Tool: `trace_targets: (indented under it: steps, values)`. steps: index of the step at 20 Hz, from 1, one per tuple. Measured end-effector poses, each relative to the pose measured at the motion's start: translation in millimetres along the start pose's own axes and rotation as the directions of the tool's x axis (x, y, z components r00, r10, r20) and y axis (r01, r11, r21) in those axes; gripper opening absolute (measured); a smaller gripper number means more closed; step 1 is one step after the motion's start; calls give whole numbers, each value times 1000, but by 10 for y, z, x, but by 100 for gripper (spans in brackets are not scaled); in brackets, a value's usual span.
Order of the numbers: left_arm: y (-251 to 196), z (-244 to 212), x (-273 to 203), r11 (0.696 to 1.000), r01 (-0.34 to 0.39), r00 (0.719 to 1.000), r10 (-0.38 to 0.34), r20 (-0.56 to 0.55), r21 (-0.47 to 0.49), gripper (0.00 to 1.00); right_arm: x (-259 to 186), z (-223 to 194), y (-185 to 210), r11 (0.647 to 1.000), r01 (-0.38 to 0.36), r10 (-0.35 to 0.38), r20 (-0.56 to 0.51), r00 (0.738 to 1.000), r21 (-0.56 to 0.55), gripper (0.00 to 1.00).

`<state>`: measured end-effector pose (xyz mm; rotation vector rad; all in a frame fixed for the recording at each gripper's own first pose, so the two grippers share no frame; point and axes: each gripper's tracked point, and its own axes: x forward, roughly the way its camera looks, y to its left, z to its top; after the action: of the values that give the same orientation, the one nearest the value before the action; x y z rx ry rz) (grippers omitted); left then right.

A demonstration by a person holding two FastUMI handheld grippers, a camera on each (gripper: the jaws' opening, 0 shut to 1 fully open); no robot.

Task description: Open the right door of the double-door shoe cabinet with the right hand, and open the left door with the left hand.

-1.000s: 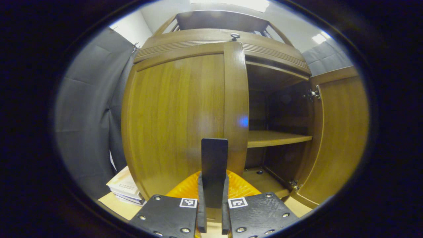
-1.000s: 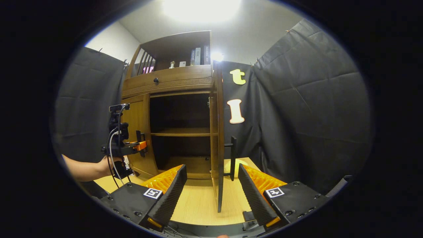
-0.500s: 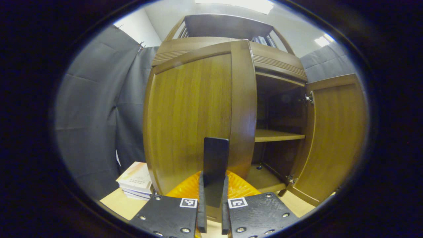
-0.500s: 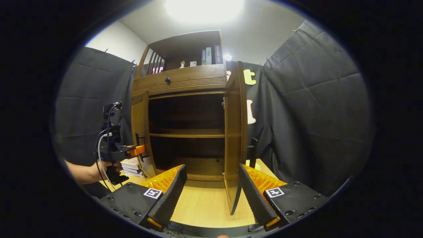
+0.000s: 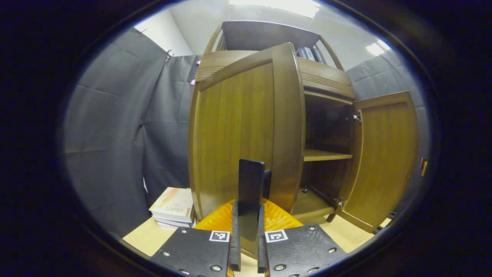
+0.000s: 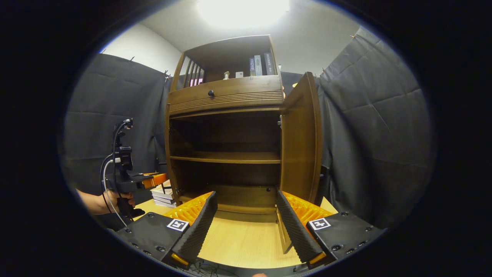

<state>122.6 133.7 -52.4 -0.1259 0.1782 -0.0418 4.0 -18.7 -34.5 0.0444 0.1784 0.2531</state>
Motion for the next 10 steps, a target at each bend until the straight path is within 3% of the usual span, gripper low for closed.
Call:
trace_targets:
  steps: [3,10]
  values:
    - [143,-12,-86,1000,-7,1000,7,-2,-7,22,35,5,117,1000,-19,19,2,1000,-4,97]
    - [603,-7,-373,999,-37,999,37,4,-16,18,114,37,397,998,-55,55,12,998,0,98]
